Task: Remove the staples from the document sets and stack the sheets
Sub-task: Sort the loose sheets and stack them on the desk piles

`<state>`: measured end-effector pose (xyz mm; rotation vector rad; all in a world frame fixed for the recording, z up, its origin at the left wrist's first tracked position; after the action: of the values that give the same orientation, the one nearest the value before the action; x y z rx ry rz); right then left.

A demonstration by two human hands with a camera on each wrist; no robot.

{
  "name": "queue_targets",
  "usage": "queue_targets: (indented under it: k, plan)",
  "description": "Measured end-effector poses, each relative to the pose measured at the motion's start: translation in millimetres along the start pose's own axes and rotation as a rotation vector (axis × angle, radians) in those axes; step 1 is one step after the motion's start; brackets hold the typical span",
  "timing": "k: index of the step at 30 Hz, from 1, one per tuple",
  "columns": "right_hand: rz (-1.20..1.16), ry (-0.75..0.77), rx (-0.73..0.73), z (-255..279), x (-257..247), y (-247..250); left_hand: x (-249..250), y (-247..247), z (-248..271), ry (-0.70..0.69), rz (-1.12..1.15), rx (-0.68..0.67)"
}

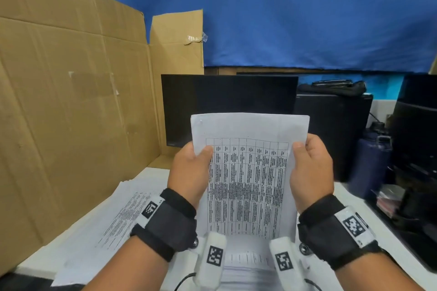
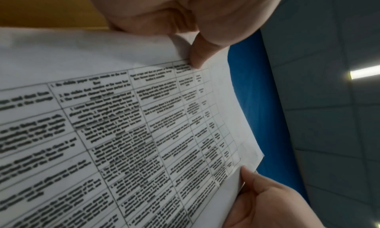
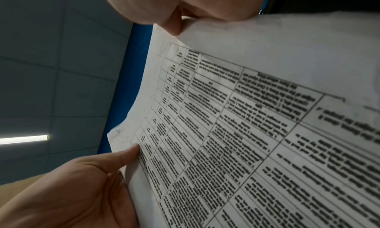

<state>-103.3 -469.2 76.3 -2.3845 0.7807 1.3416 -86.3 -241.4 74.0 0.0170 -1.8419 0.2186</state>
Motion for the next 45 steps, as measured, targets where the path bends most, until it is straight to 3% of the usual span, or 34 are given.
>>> queue_targets:
  k: [7,12,20,24,27,30,33,36,39,42,45]
  plan:
    - [-0.054,0.053,-0.028,1.2,-22.4,6.8,8.3,11.8,4.1,0.007,0.23,0.039]
    - [-0.164,0.008,-0.023,1.2,-33.9,14.9,16.8,16.2,10.4,0.043,0.375,-0.027]
    - [-0.216,-0.139,-0.017,24.8,-20.7,27.5,5.8,21.2,30.7,-0.001,0.225,-0.003]
    - [-0.133,-0.166,-0.187,39.0,-3.2,32.9,-16.4,33.1,40.3,0.022,0.112,0.051]
    - [0.146,-0.156,-0.376,44.2,23.7,52.3,-34.6,46.0,47.5,0.012,-0.013,0.084]
    - [0.603,-0.172,-0.288,36.1,76.2,105.9,-55.8,51.1,56.9,0.004,-0.118,0.093]
    - [1.295,-0.463,-0.305,40.4,138.4,159.5,-75.2,44.1,63.6,0.04,-0.129,0.054]
    - [1.508,-0.68,-0.466,52.7,177.3,185.9,-82.3,33.3,72.1,0.042,-0.222,0.008]
    - [1.406,-0.655,-0.442,50.6,186.9,194.4,-86.3,26.8,76.2,0.024,-0.334,-0.06]
    - [1.044,-0.581,-0.302,43.7,157.1,180.2,-89.4,27.3,76.0,-0.017,-0.341,-0.075]
    - [0.638,-0.4,-0.2,40.8,108.6,150.7,-89.1,21.5,81.6,-0.084,-0.372,-0.124]
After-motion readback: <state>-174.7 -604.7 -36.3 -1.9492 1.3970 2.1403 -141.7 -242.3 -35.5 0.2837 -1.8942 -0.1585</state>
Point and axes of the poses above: each hand's wrist, its own z-axis away from the middle knuckle, its own y-axis out of the back of the hand, x = y × z, the point moved 5 cm from there along -z, towards the middle knuckle, and after that the axes turned 7 degrees about z, right-handed, at the moved point
